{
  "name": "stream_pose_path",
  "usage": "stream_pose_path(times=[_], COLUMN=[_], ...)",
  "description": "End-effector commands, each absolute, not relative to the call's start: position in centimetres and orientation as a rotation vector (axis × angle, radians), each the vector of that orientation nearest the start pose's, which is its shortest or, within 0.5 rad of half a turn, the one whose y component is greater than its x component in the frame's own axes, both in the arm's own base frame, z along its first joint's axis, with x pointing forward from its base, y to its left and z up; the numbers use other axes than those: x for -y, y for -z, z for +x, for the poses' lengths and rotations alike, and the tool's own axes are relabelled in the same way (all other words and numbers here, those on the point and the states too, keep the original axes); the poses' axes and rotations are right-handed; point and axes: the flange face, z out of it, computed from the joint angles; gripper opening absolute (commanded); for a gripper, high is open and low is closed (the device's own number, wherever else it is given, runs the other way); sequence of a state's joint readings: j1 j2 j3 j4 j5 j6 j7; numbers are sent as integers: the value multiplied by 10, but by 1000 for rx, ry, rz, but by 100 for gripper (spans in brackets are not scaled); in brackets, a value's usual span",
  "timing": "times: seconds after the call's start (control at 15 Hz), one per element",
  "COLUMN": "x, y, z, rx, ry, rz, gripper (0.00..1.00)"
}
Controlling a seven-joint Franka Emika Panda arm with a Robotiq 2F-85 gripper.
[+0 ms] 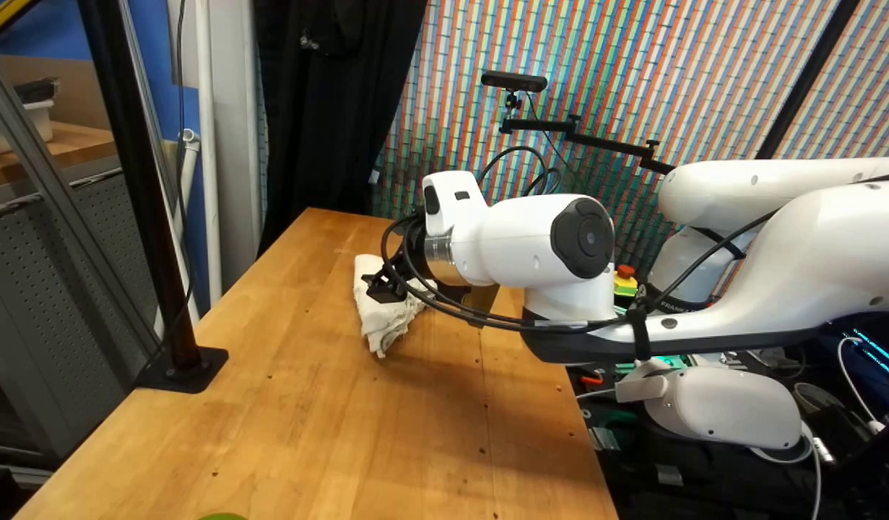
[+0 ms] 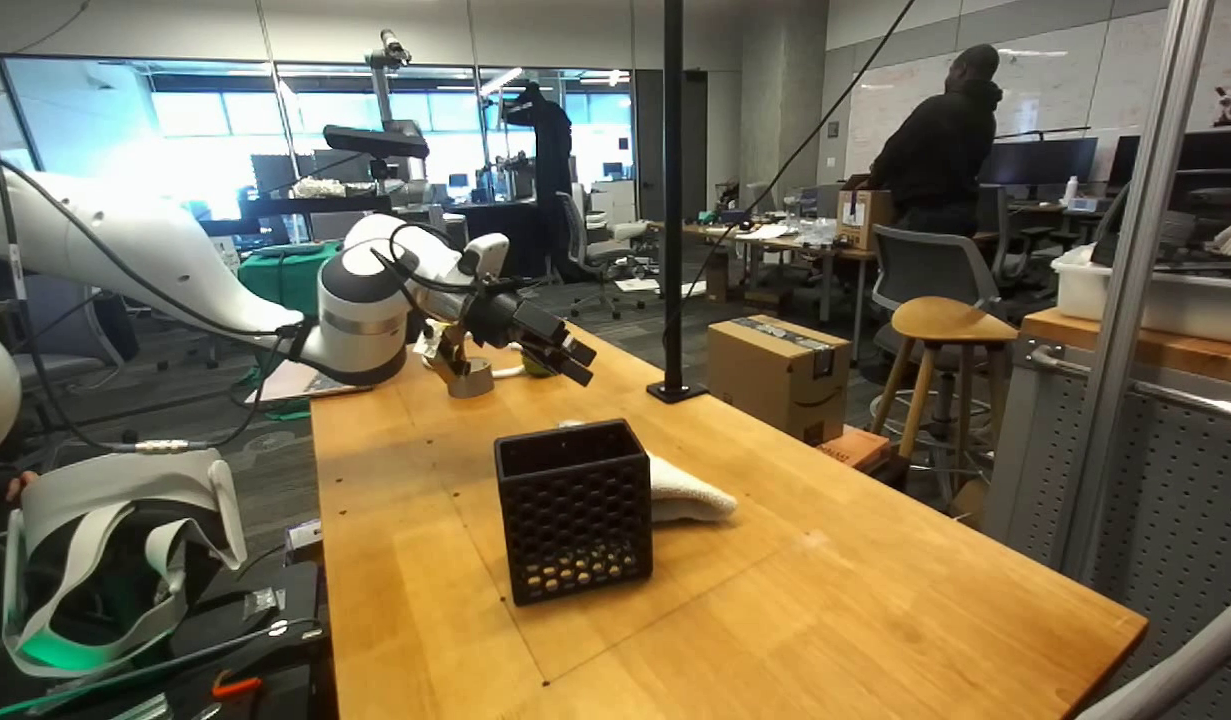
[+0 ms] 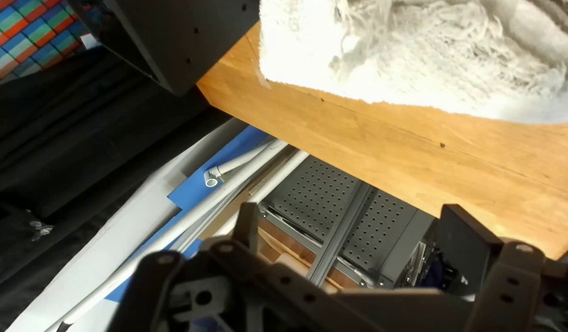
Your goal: Put the marker on the cloth, fold the cloth and put it in the box
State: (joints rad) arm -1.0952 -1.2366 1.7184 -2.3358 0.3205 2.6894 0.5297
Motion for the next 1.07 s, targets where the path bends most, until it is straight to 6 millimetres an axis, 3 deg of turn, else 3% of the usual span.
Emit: stream_pose_path(times=[0.0, 0.6, 1.0], x=[-281, -237, -242], y=[-269, -244, -204], z=[433, 432, 442], rx=[-37, 67, 100], ry=[-910, -834, -837], rz=[2309, 2325, 2481], gripper=[100, 100, 100])
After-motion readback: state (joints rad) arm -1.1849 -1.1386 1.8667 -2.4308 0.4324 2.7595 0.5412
